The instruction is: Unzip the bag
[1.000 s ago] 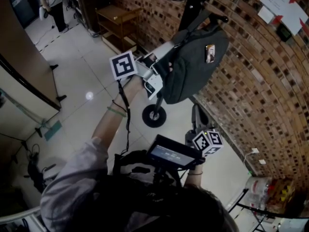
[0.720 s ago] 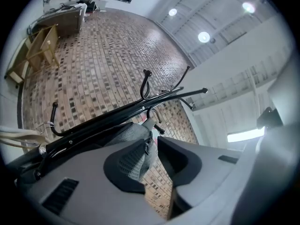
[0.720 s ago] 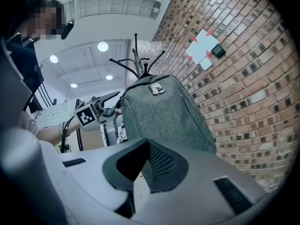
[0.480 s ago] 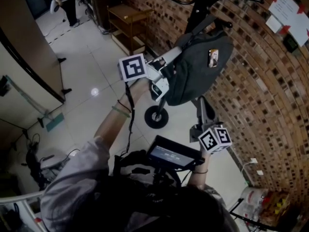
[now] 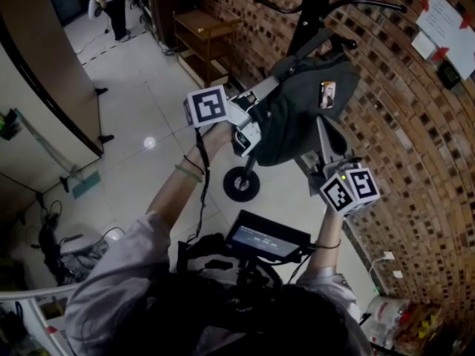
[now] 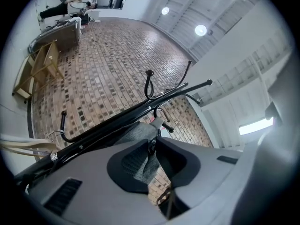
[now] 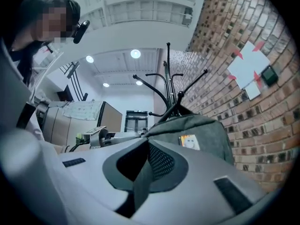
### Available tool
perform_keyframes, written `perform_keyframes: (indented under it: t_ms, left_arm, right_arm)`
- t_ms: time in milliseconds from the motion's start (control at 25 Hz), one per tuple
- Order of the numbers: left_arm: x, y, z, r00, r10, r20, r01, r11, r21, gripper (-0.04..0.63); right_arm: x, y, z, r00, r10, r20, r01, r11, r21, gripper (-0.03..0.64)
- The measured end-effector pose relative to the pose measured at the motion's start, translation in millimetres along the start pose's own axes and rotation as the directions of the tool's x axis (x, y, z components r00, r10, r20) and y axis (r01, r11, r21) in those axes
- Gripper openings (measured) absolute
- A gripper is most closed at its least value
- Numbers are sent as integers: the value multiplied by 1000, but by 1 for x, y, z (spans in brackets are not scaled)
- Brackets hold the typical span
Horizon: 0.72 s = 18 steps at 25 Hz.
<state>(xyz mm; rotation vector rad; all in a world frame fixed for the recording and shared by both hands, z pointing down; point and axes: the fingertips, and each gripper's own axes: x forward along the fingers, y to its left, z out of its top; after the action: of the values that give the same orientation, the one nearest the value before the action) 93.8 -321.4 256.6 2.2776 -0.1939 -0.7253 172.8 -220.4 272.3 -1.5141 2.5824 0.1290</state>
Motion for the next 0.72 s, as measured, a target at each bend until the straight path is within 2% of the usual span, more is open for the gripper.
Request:
perform_keyframes:
  t_ms: [80,120,200,320,400,720]
  left_arm:
    - [-1,2,0,1000,19,-1,-19,1000,13,58]
    - [-3,4,0,999,43,-4,-43,999,32,58]
    - [-6,11,1,995,95,-11,-94,993,74,58]
    - [-4,8,-2,996,90,-13,-90,995,50,57]
    - [-3,7,-3,996,89,-15,-89,995,51,57]
    - [-6,6,-6,995,91,-31,-89,994,69,51]
  right_arm:
    - [12,0,12,1000,17,-9,-17,999,-48,-2]
    - [18,0,17,1000,23,-18,-25,997,-74,25]
    - [31,1,27,999,38,-36,-42,991,-125,25]
    - [51,3,39,996,71,-59,-80,981,-175,25]
    - [64,5,43,992,89,-85,-105,974,-203,73]
    - [107,3,50,980,51,-191,-117,929,-350,124]
